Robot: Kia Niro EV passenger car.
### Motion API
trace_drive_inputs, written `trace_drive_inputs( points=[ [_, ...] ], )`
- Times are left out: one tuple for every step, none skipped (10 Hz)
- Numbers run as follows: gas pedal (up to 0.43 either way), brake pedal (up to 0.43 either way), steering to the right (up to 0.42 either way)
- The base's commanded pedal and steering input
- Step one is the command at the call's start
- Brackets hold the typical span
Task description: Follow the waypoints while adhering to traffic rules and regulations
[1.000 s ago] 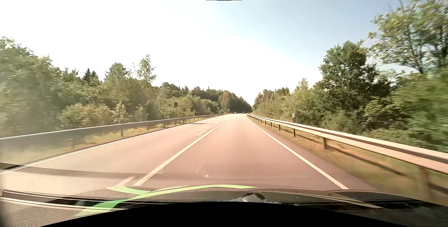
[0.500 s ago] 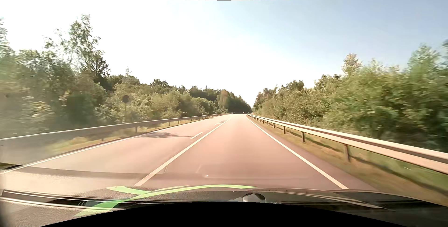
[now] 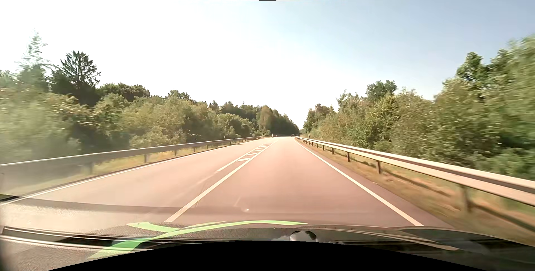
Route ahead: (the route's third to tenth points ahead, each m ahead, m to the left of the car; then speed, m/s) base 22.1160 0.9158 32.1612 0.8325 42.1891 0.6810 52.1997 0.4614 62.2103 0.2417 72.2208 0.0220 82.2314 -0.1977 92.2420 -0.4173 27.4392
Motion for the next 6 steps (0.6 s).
trace_drive_inputs(
  points=[
    [0.311,0.000,0.000],
    [0.311,0.000,-0.001],
    [0.311,0.000,0.000],
    [0.311,0.000,0.001],
    [0.311,0.000,0.001],
    [0.311,0.000,0.001]
  ],
)
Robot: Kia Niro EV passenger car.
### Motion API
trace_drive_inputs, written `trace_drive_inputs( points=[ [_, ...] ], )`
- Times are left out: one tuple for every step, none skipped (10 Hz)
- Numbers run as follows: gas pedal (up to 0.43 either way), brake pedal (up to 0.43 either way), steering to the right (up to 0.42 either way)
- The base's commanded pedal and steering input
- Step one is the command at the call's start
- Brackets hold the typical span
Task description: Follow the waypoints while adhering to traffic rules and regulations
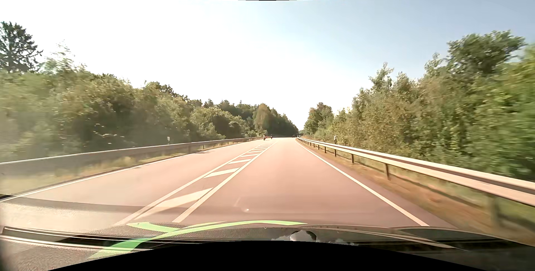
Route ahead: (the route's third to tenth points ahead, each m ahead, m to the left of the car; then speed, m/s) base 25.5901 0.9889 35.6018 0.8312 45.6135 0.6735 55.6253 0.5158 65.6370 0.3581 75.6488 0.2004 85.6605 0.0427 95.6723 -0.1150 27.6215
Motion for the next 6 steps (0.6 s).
trace_drive_inputs(
  points=[
    [0.311,0.000,0.001],
    [0.311,0.000,0.001],
    [0.319,0.000,0.002],
    [0.319,0.000,0.002],
    [0.331,0.000,0.002],
    [0.339,0.000,0.002]
  ],
)
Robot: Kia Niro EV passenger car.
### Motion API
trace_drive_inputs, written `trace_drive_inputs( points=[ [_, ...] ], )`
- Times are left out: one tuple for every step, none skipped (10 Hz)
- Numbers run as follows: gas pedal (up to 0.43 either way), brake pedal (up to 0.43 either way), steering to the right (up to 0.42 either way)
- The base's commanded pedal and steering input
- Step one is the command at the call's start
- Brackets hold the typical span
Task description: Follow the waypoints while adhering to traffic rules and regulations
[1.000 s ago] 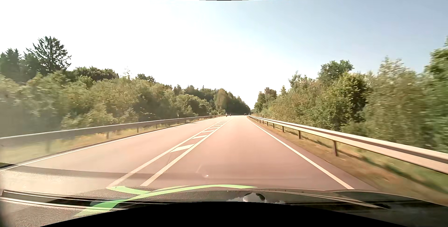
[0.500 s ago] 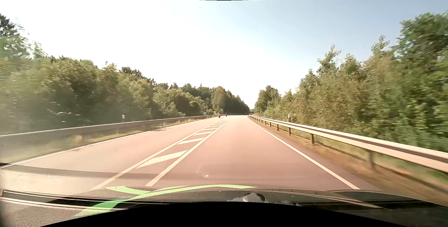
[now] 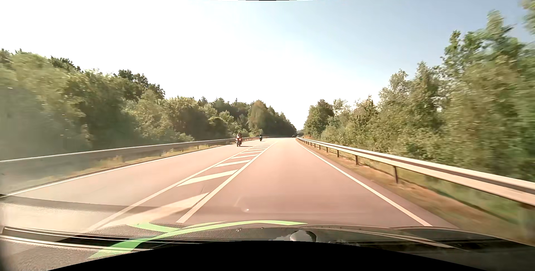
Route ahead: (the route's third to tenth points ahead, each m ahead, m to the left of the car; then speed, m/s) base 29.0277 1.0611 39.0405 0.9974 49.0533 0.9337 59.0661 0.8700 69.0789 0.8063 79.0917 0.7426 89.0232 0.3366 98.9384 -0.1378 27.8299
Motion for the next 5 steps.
trace_drive_inputs(
  points=[
    [0.339,0.000,0.002],
    [0.339,0.000,0.002],
    [0.319,0.000,0.002],
    [0.311,0.000,0.002],
    [0.311,0.000,0.001]
  ],
)
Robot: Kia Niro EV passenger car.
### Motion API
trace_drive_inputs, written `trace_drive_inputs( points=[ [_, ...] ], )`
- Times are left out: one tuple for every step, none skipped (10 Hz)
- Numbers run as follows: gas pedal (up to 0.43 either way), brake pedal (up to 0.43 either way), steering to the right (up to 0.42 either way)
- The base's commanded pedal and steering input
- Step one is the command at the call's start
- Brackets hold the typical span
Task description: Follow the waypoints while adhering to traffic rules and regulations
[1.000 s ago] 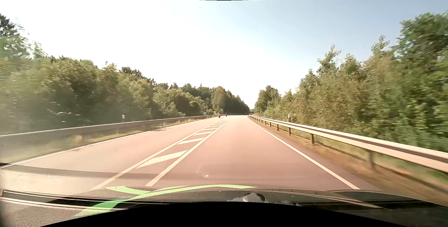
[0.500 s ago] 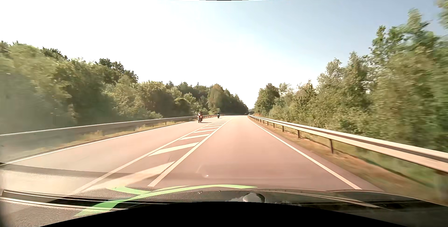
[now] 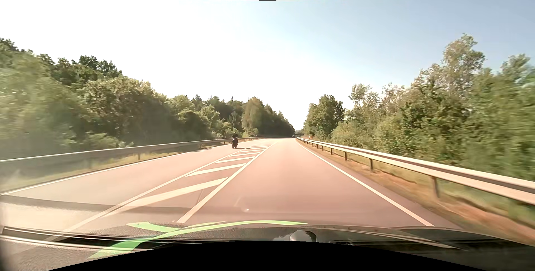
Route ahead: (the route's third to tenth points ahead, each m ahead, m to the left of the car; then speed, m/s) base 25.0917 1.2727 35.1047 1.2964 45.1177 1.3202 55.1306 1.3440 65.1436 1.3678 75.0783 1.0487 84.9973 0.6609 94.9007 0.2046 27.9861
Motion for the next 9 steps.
trace_drive_inputs(
  points=[
    [0.331,0.000,0.001],
    [0.331,0.000,0.001],
    [0.339,0.000,0.001],
    [0.339,0.000,0.001],
    [0.339,0.000,0.001],
    [0.339,0.000,0.001],
    [0.339,0.000,0.001],
    [0.339,0.000,0.001],
    [0.331,0.000,0.001]
  ],
)
